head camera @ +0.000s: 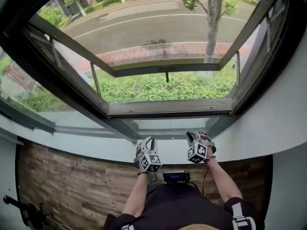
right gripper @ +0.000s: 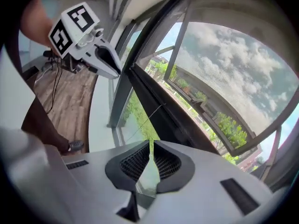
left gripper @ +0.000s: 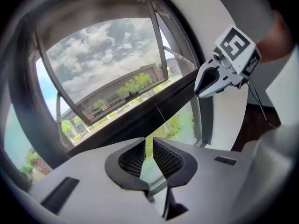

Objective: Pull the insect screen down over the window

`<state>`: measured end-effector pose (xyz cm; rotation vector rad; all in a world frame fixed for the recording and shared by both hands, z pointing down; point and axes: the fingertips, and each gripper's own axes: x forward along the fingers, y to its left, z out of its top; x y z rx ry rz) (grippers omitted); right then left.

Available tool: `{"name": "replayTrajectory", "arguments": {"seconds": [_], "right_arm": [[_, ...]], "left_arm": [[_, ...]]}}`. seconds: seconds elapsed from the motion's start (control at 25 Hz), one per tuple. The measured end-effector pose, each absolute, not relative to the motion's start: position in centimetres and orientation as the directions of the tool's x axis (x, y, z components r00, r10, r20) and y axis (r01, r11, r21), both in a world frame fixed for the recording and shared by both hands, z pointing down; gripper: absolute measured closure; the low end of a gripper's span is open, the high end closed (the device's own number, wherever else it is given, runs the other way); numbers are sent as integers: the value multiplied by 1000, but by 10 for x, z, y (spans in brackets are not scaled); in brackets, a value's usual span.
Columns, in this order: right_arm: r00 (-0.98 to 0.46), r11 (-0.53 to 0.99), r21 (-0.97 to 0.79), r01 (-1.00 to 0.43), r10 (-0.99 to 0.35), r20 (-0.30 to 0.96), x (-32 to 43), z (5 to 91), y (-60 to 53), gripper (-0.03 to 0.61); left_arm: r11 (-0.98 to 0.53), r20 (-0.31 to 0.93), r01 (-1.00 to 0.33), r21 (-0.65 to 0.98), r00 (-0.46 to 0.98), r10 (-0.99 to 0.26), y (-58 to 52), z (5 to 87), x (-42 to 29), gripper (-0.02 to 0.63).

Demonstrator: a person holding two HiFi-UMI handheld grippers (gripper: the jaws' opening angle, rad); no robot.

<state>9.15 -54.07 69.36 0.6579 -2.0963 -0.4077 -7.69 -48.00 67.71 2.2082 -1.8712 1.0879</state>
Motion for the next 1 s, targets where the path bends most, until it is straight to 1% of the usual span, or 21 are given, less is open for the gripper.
{"name": "replayTrajectory", "arguments": {"seconds": [0.12, 0.2, 0.28, 0.36, 0.44, 0.56, 0.72, 0.8, 0.88, 1.0], "right_arm": [[-510, 824, 393, -408, -562, 651, 117, 717, -511, 551], [-533, 846, 302, -439, -516, 670, 116, 727, -485, 551], [-560, 859, 230, -458, -480, 675, 110, 732, -455, 551], [-573, 851, 211, -481, -487, 659, 106, 724, -428, 551], [-561, 825, 228, -517, -528, 638, 107, 713, -406, 551], [-502, 755, 282, -593, -619, 604, 108, 698, -373, 551], [-429, 650, 310, -694, -719, 548, 103, 688, -308, 551], [-401, 613, 316, -724, -747, 530, 100, 674, -256, 551], [-379, 610, 340, -716, -748, 544, 97, 660, -201, 551], [-350, 637, 379, -671, -723, 596, 100, 655, -138, 551]], "left_arm": [[-200, 498, -873, -445, -55, -866, -440, 667, -93, 574], [-116, 458, -878, -464, -125, -880, -410, 649, -120, 574], [-25, 391, -870, -492, -195, -899, -379, 625, -149, 574], [74, 309, -864, -498, -256, -916, -355, 598, -174, 569], [154, 222, -860, -486, -292, -930, -336, 571, -196, 547], [202, 97, -859, -471, -278, -956, -305, 539, -217, 541], [151, -21, -865, -478, -160, -987, -245, 544, -226, 543], [124, -44, -889, -441, -117, -992, -204, 547, -234, 545], [108, -42, -904, -413, -100, -994, -164, 543, -250, 545], [124, -12, -940, -318, -127, -992, -112, 540, -280, 556]]}}
